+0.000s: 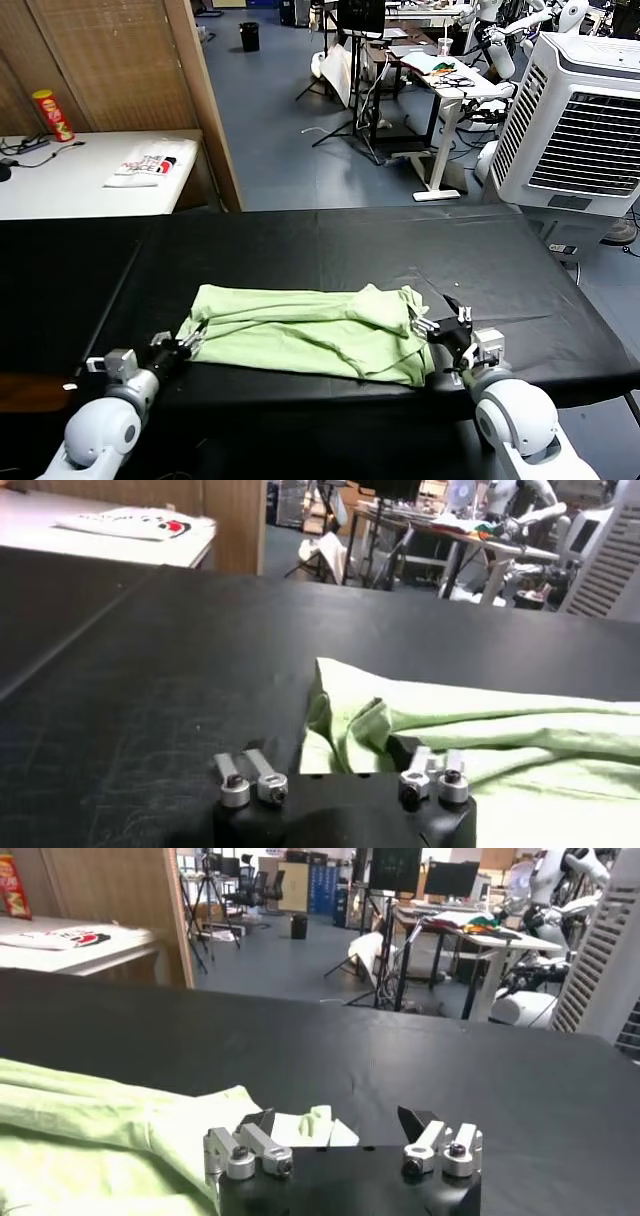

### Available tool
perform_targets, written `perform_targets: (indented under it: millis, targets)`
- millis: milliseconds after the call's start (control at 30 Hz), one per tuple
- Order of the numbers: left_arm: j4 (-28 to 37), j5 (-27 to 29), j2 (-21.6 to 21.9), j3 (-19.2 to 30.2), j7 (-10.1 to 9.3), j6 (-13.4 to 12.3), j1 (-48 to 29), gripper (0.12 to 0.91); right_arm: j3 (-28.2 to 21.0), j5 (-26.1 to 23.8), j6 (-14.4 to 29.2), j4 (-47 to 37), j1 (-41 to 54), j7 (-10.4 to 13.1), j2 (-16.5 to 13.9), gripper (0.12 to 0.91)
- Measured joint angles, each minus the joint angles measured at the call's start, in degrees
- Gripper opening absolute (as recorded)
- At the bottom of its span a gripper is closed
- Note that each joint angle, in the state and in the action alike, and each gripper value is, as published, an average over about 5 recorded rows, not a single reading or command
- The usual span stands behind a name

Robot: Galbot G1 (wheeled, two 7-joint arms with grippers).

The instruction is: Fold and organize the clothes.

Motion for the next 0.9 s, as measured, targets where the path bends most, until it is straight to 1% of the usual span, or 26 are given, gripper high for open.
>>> perform_targets:
  millis: [133, 200, 300, 400, 467, 533, 600, 667, 733, 833, 900]
  targets:
    - [-0.46, -1.90, 0.02, 0.02, -0.58, 1.37, -0.40, 0.207, -0.37, -0.22, 0.03, -0.19, 0.14, -0.03, 0.17, 0.798]
    - [-0.94, -2.59, 0.03, -0.13, -1.19, 2.29, -0.42, 0.164, -0.54, -0.29, 0.03, -0.29, 0.30, -0.03, 0.32, 0.798]
    - [-1.60, -0.88, 0.08, -0.56, -2.44, 3.01, -0.09, 0.167, -0.64, -0.38, 0.03, -0.33, 0.44, 0.00, 0.64, 0.798]
    - [-1.59, 3.69, 0.40, -1.43, -4.52, 3.03, 0.41, 0.166, -0.61, -0.75, 0.15, -0.27, 0.49, 0.20, 0.91, 0.798]
    - [-1.13, 7.43, 1.02, -2.52, -5.86, 2.43, 0.87, 0.166, -0.59, -1.11, 0.37, -0.21, 0.50, 0.31, 0.99, 0.798]
    - [-0.42, 11.05, 2.09, -4.14, -6.92, 1.11, 1.59, 0.166, -0.63, -1.34, 0.59, -0.14, 0.50, 0.33, 1.00, 0.798]
    - [0.08, 13.40, 3.48, -6.09, -7.99, -0.20, 2.64, 0.166, -0.75, -1.39, 0.71, -0.07, 0.54, 0.33, 1.00, 0.798]
    - [0.15, 14.36, 4.97, -8.28, -9.21, -1.10, 4.04, 0.166, -0.93, -1.40, 0.79, -0.09, 0.65, 0.34, 1.11, 0.798]
    - [-0.45, 14.48, 6.08, -10.38, -10.40, -1.40, 5.53, 0.166, -1.13, -1.49, 0.84, -0.20, 0.73, 0.36, 1.39, 0.798]
    - [-2.33, 14.15, 6.47, -12.22, -11.64, -0.98, 6.86, 0.166, -1.36, -1.94, 0.87, -0.28, 0.55, 0.40, 2.04, 0.798]
    - [-4.26, 13.05, 6.01, -12.41, -12.09, -0.03, 7.07, 0.166, -1.31, -2.32, 0.88, -0.09, 0.19, 0.40, 2.34, 0.798]
